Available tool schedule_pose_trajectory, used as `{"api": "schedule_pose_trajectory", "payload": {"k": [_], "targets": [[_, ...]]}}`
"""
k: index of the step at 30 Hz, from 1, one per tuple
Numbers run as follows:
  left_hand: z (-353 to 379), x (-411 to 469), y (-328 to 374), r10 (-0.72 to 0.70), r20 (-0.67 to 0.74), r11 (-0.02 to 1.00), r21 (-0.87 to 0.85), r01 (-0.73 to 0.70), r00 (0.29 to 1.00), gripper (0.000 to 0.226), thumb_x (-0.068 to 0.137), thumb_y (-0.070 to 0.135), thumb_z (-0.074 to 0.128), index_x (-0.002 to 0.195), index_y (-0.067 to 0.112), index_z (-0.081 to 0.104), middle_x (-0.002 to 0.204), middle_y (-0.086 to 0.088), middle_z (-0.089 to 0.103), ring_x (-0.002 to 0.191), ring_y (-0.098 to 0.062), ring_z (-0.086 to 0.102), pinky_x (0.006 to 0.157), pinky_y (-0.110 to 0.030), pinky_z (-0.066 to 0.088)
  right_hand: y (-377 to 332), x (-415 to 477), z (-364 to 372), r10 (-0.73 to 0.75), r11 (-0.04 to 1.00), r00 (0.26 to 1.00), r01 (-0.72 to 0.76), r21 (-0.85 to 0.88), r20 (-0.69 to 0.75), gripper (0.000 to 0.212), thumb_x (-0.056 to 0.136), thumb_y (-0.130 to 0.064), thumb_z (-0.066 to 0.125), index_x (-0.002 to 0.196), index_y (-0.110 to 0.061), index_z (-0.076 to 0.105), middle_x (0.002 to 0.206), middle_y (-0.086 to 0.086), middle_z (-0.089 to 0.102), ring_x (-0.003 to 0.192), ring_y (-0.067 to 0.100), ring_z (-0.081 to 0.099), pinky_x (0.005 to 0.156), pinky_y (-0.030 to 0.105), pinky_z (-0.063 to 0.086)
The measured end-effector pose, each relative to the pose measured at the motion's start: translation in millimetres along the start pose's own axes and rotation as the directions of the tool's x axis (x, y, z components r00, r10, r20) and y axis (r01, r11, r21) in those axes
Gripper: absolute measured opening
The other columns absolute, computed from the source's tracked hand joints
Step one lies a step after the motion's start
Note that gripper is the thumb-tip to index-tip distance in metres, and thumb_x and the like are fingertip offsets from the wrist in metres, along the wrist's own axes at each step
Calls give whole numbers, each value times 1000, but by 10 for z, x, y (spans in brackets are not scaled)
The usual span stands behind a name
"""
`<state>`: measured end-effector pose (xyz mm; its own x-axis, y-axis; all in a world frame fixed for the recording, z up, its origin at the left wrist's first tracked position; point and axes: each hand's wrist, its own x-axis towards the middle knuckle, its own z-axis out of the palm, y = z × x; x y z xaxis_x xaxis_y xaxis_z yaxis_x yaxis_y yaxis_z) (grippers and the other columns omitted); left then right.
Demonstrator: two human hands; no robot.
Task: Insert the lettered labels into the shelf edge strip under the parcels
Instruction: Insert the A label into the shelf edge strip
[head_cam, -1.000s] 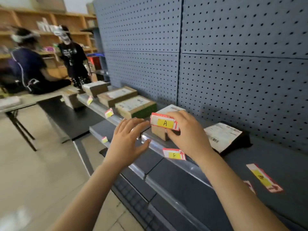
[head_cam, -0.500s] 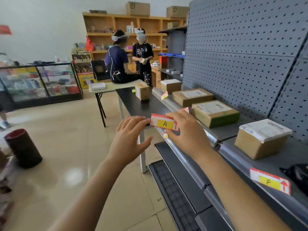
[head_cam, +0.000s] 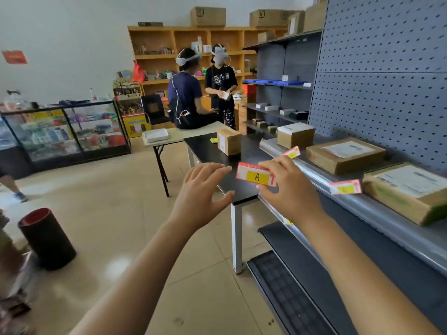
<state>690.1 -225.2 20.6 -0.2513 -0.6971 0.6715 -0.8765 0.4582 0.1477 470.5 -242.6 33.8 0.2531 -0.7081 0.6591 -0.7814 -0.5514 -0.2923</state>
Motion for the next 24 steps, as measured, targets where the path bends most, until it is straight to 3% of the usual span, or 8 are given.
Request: {"api": "schedule_pose_trajectory", "payload": {"k": [5,15,19,24], "targets": [[377,435,-428,45,14,998,-53,-44,999,54,87,49,53,133,22,53,131,4,53,125,-14,41,108,-30,26,237,402,341,59,998,998,-59,-37,7,43,81,-28,70,120,-22,54,113,-2,49,98,15,52,72,29,50],[1492,1577,-935,79,34,989,-132,-74,996,51,87,41,65,133,23,54,131,3,54,127,-16,41,110,-34,25,1223,1291,897,135,984,991,-136,-115,-19,42,80,-24,72,119,-19,56,111,0,51,97,19,54,70,38,54],[1848,2048,-1075,99,41,984,-152,-92,994,50,87,41,64,133,23,54,131,3,55,126,-18,42,109,-31,21,1565,1626,1054,159,976,987,-157,-152,2,41,80,-24,72,118,-19,58,112,0,53,95,19,56,68,26,46],[2341,2442,-1238,131,62,973,-199,-116,989,50,87,43,63,133,26,53,131,5,53,127,-15,40,108,-29,16,1942,1869,1217,221,954,975,-215,-210,6,39,81,-27,71,118,-21,58,111,-1,53,95,17,55,64,22,41]]}}
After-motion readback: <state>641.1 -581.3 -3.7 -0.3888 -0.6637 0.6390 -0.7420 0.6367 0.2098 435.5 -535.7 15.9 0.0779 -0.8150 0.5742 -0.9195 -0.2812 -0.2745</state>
